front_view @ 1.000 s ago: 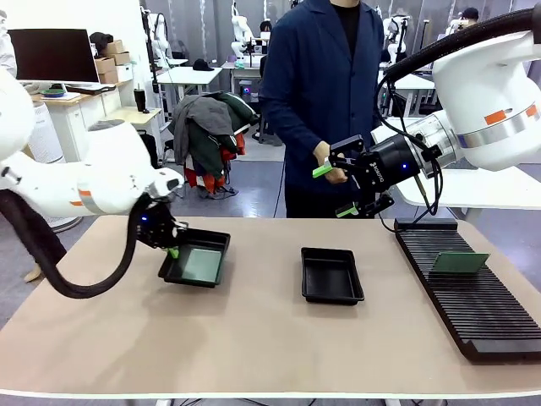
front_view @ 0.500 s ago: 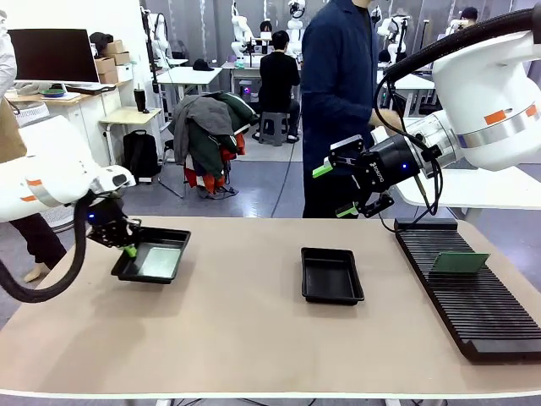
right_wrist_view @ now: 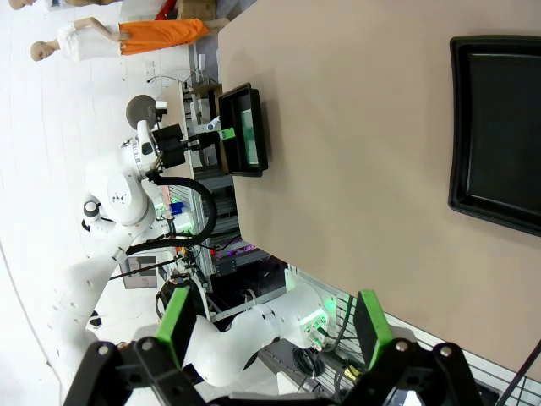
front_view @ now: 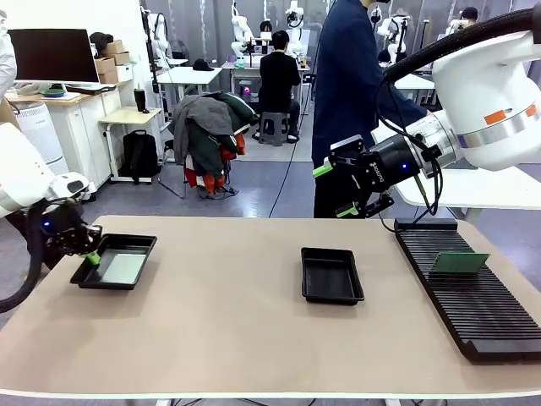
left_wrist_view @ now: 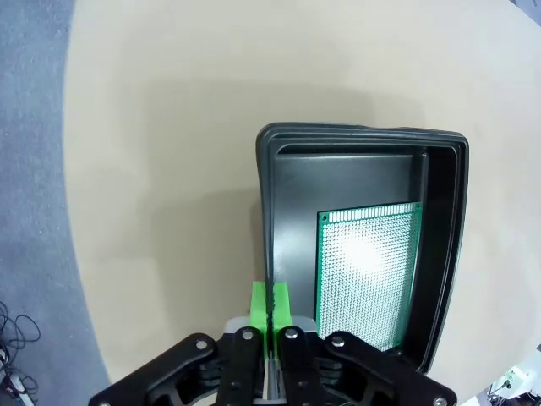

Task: Inspect and transfer BCBs to ESD trays.
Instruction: Pick up the ESD tray and place it on the left side of the table.

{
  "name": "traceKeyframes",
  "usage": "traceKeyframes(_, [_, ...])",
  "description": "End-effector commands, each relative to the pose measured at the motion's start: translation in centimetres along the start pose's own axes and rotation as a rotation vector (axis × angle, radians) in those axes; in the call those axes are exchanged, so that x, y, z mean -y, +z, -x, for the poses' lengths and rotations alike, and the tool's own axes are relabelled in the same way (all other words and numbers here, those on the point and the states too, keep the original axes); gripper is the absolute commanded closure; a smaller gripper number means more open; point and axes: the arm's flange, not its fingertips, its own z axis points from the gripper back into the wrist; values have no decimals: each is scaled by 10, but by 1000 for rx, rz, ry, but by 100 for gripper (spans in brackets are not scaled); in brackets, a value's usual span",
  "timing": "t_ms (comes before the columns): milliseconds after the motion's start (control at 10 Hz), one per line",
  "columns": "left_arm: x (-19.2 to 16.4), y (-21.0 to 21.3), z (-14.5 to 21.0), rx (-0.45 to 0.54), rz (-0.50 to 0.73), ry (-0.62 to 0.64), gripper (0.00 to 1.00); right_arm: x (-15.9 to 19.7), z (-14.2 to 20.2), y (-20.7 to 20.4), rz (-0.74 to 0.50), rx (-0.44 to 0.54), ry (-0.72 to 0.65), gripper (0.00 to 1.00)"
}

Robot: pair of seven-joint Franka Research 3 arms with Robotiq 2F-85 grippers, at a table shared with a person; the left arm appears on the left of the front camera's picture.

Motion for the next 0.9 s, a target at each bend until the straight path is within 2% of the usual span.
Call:
traceKeyframes(0, [-14,-3,13,4,42,-9,97,-1,-3,-3,-6,16,-17,0])
traceKeyframes(300, [-30,-11,24,22,42,11,97,-1,-3,-3,-6,16,-17,0])
traceKeyframes(800, [-28,-21,39,66,56,7,97,-1,-3,-3,-6,16,-17,0])
